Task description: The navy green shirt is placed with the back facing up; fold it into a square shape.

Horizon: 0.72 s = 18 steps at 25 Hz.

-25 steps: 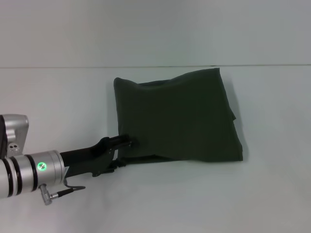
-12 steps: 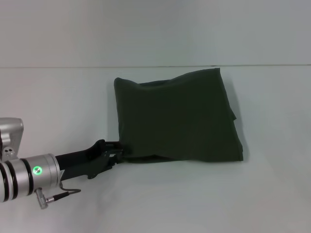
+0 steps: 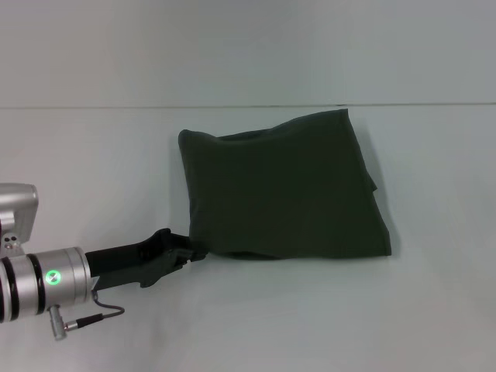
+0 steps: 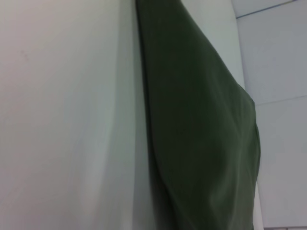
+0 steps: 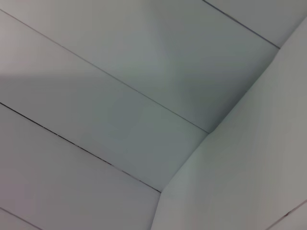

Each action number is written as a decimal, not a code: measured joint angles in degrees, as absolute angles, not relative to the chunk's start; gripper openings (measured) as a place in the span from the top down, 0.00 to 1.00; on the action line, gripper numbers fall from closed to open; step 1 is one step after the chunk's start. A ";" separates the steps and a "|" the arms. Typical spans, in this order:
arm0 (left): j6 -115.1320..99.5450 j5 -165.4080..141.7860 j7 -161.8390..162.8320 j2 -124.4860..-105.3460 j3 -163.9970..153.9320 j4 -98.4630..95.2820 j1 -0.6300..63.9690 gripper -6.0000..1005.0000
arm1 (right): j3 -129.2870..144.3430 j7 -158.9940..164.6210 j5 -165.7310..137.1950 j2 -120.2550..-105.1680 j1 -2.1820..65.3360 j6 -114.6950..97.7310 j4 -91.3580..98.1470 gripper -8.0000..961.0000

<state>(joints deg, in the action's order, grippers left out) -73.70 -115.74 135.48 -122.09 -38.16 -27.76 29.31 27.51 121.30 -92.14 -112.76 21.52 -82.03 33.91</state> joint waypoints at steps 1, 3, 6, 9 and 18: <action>-73.97 -115.84 135.14 -121.96 -38.10 -27.76 29.29 0.93 | 27.50 121.35 -92.05 -112.76 21.47 -82.04 33.74 0.06; -74.13 -116.42 134.90 -121.86 -37.96 -27.78 29.26 0.96 | 27.51 121.36 -91.96 -112.75 21.45 -82.09 33.42 0.06; -74.39 -117.48 134.66 -121.86 -37.98 -27.86 29.26 0.95 | 27.50 121.54 -91.96 -112.71 21.39 -82.13 33.32 0.06; -76.53 -119.41 134.54 -121.81 -37.79 -28.87 28.78 0.93 | 27.51 121.64 -92.15 -112.69 21.36 -82.25 33.31 0.06; -82.08 -121.91 137.23 -120.91 -34.70 -35.52 23.23 0.89 | 27.51 121.60 -92.20 -112.68 21.29 -82.27 32.63 0.06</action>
<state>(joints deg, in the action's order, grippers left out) -82.08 -121.91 137.23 -120.91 -34.70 -35.52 23.23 27.51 121.60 -92.20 -112.68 21.29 -82.27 32.63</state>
